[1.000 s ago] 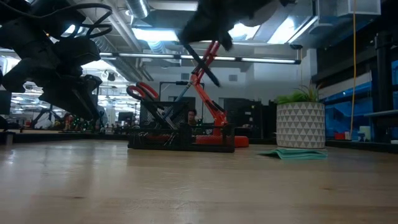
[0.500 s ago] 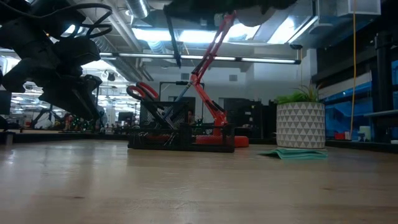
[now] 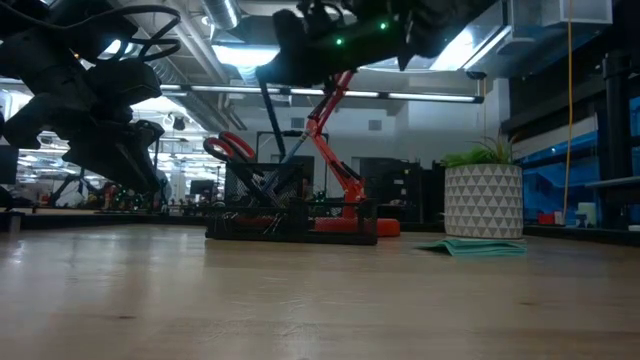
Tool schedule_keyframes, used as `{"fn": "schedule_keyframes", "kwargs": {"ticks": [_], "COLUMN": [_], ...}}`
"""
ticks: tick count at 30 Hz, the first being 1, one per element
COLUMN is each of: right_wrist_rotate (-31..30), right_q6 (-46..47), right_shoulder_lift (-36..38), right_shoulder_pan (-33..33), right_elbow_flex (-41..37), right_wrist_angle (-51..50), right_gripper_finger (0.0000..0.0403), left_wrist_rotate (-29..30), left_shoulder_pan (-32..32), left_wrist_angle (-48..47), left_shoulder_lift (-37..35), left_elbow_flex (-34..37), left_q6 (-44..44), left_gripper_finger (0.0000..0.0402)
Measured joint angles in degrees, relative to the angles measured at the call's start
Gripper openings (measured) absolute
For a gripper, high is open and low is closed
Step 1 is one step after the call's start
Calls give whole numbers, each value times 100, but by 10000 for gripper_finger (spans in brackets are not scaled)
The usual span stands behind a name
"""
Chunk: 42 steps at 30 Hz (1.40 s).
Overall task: Pick and place office supplies into organizer
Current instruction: Put the black pen into the black desk organizer
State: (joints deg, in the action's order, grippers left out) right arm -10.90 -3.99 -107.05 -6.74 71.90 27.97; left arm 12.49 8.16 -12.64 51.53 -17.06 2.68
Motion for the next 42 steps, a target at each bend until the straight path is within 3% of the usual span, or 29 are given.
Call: {"fn": "schedule_keyframes", "kwargs": {"ticks": [21,29,42], "right_wrist_rotate": [-2,-10,-16], "right_q6": [378,661,668], "right_shoulder_lift": [-861,-865,-865], "right_shoulder_pan": [-40,-82,-86], "right_elbow_flex": [-5,-4,-4], "right_wrist_angle": [-107,-678,-759], "right_gripper_finger": [52,52,72], "left_wrist_rotate": [0,0,0], "left_shoulder_pan": [-2,-1,-2], "left_wrist_angle": [0,0,0], "left_shoulder_lift": [-2,0,0], "left_elbow_flex": [-2,0,-1], "left_q6": [0,0,0], "left_gripper_finger": [104,104,104]}}
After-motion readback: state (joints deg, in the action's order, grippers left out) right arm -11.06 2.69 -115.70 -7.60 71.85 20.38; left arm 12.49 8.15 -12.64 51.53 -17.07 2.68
